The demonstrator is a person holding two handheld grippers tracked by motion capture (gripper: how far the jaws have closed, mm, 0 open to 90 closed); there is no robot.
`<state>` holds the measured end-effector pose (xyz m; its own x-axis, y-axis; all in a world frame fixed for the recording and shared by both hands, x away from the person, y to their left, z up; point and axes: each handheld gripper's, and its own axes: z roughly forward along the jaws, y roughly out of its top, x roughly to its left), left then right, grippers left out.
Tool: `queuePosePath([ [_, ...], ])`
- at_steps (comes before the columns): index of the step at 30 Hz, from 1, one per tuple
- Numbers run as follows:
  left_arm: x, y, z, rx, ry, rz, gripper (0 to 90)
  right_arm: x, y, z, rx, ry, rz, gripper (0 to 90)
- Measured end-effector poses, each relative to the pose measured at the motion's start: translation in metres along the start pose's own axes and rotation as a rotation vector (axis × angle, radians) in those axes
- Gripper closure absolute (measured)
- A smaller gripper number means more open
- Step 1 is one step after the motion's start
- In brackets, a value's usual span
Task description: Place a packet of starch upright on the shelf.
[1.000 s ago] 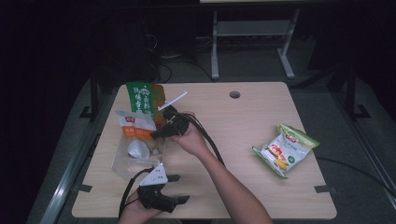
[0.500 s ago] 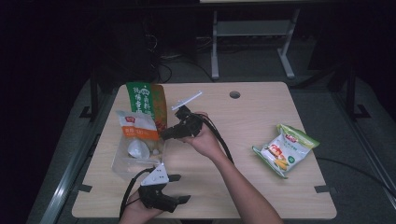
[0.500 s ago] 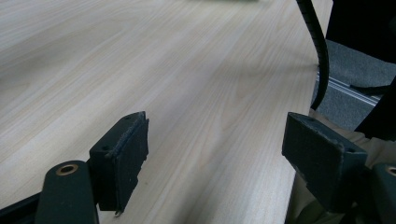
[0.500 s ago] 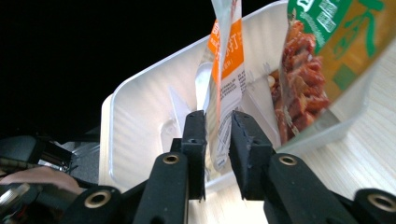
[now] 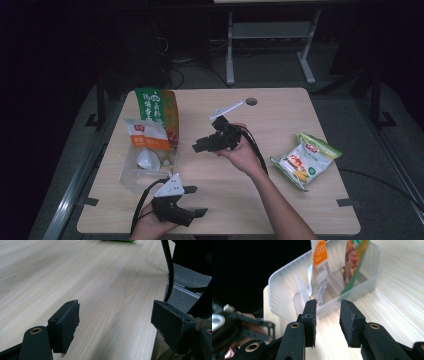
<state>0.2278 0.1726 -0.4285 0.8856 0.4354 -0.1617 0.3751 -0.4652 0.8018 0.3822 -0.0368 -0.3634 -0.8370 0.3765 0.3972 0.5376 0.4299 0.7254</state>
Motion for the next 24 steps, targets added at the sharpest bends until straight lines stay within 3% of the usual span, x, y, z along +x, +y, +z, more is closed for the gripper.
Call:
queuePosePath([
  [24,0.009,0.014,0.014,0.0,0.009,0.004,22.2,-0.017,-0.063,-0.076,-0.014,-0.126,0.095,54.1],
])
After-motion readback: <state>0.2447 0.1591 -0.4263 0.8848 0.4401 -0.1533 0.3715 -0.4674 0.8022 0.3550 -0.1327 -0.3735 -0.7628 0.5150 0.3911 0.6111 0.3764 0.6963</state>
